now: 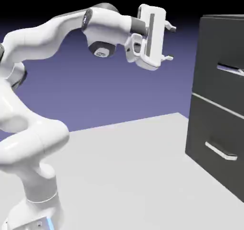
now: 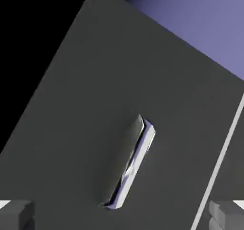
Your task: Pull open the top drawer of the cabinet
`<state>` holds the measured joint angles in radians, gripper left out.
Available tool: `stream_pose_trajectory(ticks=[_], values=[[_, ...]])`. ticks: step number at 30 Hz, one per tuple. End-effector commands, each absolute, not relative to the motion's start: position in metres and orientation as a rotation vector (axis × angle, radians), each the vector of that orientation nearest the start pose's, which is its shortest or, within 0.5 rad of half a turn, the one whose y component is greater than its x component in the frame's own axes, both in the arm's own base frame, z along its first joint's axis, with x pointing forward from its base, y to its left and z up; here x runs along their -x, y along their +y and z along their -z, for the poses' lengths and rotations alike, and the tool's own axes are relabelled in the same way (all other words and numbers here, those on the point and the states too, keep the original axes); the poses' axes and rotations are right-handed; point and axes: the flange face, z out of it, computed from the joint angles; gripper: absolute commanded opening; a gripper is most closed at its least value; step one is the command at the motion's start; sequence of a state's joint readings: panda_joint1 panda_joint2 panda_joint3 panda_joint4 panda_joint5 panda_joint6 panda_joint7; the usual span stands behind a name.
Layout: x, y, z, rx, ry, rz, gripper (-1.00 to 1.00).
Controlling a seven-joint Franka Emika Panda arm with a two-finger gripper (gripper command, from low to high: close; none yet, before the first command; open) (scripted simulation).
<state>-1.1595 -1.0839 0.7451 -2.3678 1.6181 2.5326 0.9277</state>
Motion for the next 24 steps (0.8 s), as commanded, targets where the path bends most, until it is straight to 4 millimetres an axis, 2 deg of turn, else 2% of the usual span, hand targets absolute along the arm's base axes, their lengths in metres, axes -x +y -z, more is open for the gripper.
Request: stream_pose_trajectory(ticks=[1, 7, 13, 19, 24], values=[[-0.383, -0.026, -0.668, 0.943, 1.636, 0.953, 0.00], [-0.423, -0.013, -0.657, 0.840, 1.584, 0.888, 0.00], [-0.474, -0.014, -0.630, 0.762, 1.539, 0.807, 0.00], [-0.529, -0.034, -0.587, 0.690, 1.505, 0.711, 0.00], [-0.571, -0.067, -0.540, 0.623, 1.484, 0.624, 0.00]])
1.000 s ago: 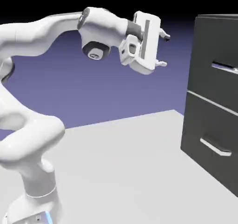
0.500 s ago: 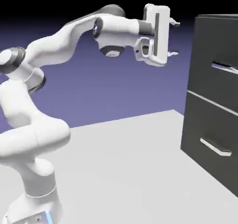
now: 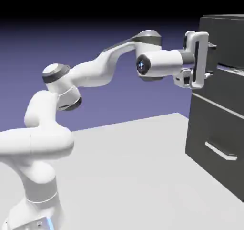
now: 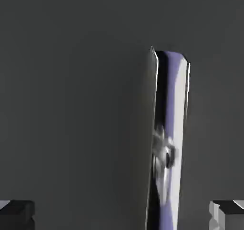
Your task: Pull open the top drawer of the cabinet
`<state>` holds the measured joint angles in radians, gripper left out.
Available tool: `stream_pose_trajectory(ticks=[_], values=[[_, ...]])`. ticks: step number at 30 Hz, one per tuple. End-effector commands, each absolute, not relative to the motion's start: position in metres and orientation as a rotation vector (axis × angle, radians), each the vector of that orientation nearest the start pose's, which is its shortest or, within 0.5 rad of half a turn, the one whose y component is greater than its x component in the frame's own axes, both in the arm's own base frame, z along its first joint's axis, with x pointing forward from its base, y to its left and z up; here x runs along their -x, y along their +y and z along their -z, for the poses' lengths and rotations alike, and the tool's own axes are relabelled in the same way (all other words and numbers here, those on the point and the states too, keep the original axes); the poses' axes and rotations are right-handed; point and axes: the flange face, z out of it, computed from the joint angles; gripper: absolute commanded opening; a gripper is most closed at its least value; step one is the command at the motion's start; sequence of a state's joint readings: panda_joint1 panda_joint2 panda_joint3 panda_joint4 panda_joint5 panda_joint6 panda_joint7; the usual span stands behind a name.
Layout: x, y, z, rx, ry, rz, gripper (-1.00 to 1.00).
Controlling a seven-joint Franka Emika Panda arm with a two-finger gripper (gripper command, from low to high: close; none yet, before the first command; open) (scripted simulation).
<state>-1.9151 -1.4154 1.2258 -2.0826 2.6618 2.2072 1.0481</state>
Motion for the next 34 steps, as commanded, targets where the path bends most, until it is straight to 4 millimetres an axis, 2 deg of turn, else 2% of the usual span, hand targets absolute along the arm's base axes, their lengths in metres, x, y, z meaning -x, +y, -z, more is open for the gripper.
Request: stream_pose_trajectory(ticks=[1, 2, 7, 8, 9, 10, 20, 31, 32, 33, 34], values=[[-0.575, -0.072, -0.534, 0.615, 1.482, 0.613, 0.00], [-0.575, -0.072, -0.534, 0.615, 1.482, 0.613, 0.00], [-0.623, -0.072, -0.534, 0.615, 1.482, 0.614, 0.00], [-0.625, -0.072, -0.534, 0.615, 1.482, 0.613, 0.00], [-0.625, -0.072, -0.534, 0.615, 1.482, 0.613, -1.00], [-0.625, -0.072, -0.534, 0.615, 1.482, 0.613, -1.00], [-0.525, -0.072, -0.534, 0.615, 1.482, 0.613, -1.00], [-0.392, -0.072, -0.534, 0.615, 1.482, 0.613, -1.00], [-0.384, -0.072, -0.534, 0.615, 1.482, 0.613, -1.00], [-0.384, -0.072, -0.534, 0.615, 1.482, 0.613, 1.00], [-0.384, -0.072, -0.534, 0.615, 1.482, 0.613, 1.00]])
